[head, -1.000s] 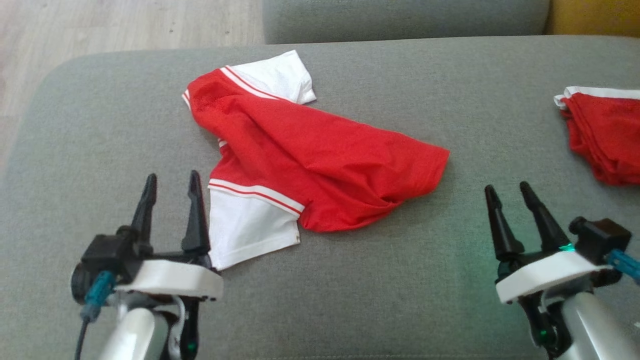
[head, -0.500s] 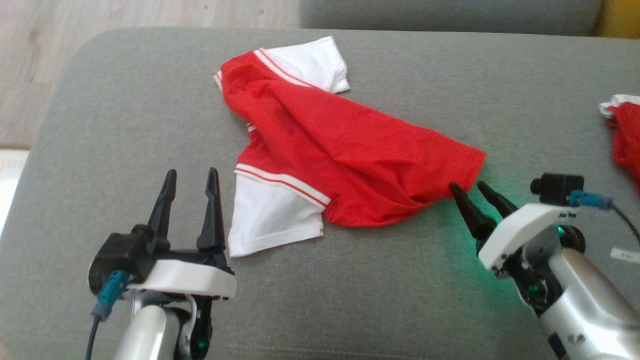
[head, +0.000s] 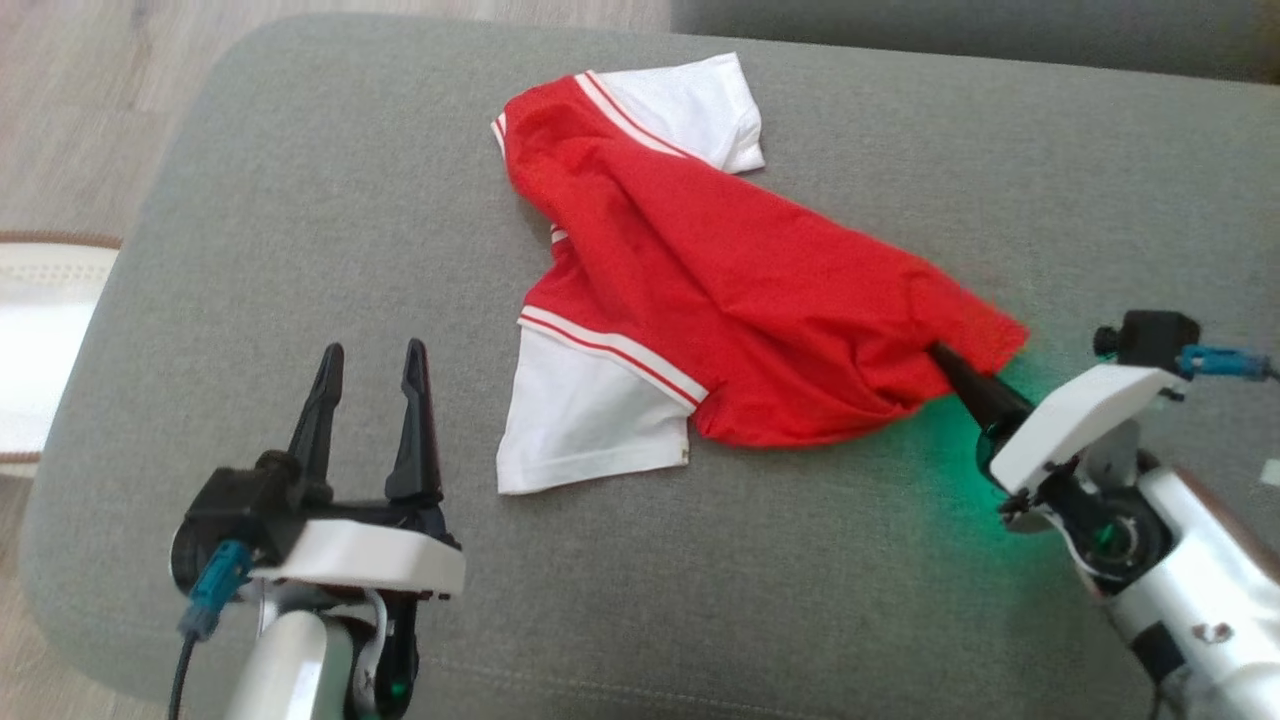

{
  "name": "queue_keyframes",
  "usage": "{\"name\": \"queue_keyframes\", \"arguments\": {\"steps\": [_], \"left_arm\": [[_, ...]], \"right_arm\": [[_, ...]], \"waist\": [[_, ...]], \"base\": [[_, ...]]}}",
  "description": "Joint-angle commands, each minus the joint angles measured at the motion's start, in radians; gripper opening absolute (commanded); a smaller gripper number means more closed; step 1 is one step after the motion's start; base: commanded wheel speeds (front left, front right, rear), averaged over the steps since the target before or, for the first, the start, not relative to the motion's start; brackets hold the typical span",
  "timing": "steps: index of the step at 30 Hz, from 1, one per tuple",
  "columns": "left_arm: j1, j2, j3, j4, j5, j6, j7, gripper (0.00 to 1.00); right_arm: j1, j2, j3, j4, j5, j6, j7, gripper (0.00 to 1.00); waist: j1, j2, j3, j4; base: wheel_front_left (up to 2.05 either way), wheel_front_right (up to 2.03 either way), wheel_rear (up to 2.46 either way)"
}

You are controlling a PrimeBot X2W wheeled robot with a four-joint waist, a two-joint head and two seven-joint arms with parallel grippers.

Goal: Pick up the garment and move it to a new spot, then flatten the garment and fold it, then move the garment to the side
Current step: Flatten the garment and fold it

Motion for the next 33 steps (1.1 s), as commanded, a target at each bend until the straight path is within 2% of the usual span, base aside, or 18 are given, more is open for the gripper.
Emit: {"name": "queue_keyframes", "arguments": {"steps": [1, 4, 5, 11, 16, 18, 24, 30, 33], "left_arm": [[-0.03, 0.0, 0.042, -0.026, 0.007, -0.003, -0.006, 1.0], [-0.024, -0.001, 0.045, -0.023, -0.002, -0.004, -0.006, 1.0], [-0.021, -0.001, 0.046, -0.022, -0.008, -0.002, -0.006, 1.0], [-0.021, -0.001, 0.038, -0.014, -0.022, 0.003, -0.006, 1.0], [-0.03, -0.001, 0.023, -0.009, -0.03, 0.007, -0.006, 1.0], [-0.036, -0.001, 0.017, -0.009, -0.034, 0.008, -0.006, 1.0], [-0.058, -0.001, -0.002, -0.005, -0.045, 0.017, -0.006, 1.0], [-0.092, -0.001, -0.028, -0.004, -0.053, 0.023, -0.006, 1.0], [-0.101, -0.001, -0.038, -0.005, -0.058, 0.028, -0.006, 1.0]], "right_arm": [[-0.022, -0.035, 0.012, -0.049, 0.018, 0.007, -0.017, 0.0], [-0.013, -0.092, 0.024, -0.11, 0.058, 0.007, -0.003, 0.0], [-0.007, -0.141, 0.031, -0.158, 0.089, 0.007, 0.035, 0.0], [0.017, -0.323, 0.029, -0.265, 0.167, 0.007, 0.214, 0.0], [0.052, -0.457, -0.001, -0.26, 0.191, 0.007, 0.335, 0.0], [0.047, -0.484, -0.017, -0.218, 0.166, 0.007, 0.348, 0.0], [-0.038, -0.394, -0.039, -0.1, 0.193, 0.007, 0.419, 0.0], [-0.213, -0.264, -0.063, -0.041, 0.178, 0.007, 0.36, 0.0], [-0.257, -0.227, -0.058, -0.022, 0.169, 0.007, 0.338, 0.0]], "waist": [[0.0, 0.0, -0.01, -0.012], [0.0, 0.0, -0.024, -0.04], [0.0, 0.0, -0.03, -0.063], [0.0, 0.0, -0.034, -0.116], [0.0, 0.0, -0.023, -0.119], [0.0, 0.0, -0.01, -0.109], [0.0, 0.0, 0.037, -0.072], [0.0, 0.0, 0.087, -0.026], [0.0, 0.0, 0.102, -0.01]], "base": [[0.0, 0.0, 0.0], [0.0, 0.0, 0.0], [0.0, 0.0, 0.0], [0.0, 0.0, 0.0], [0.0, 0.0, 0.0], [0.0, 0.0, 0.0], [0.0, 0.0, 0.0], [0.0, 0.0, 0.0], [0.0, 0.0, 0.0]]}}
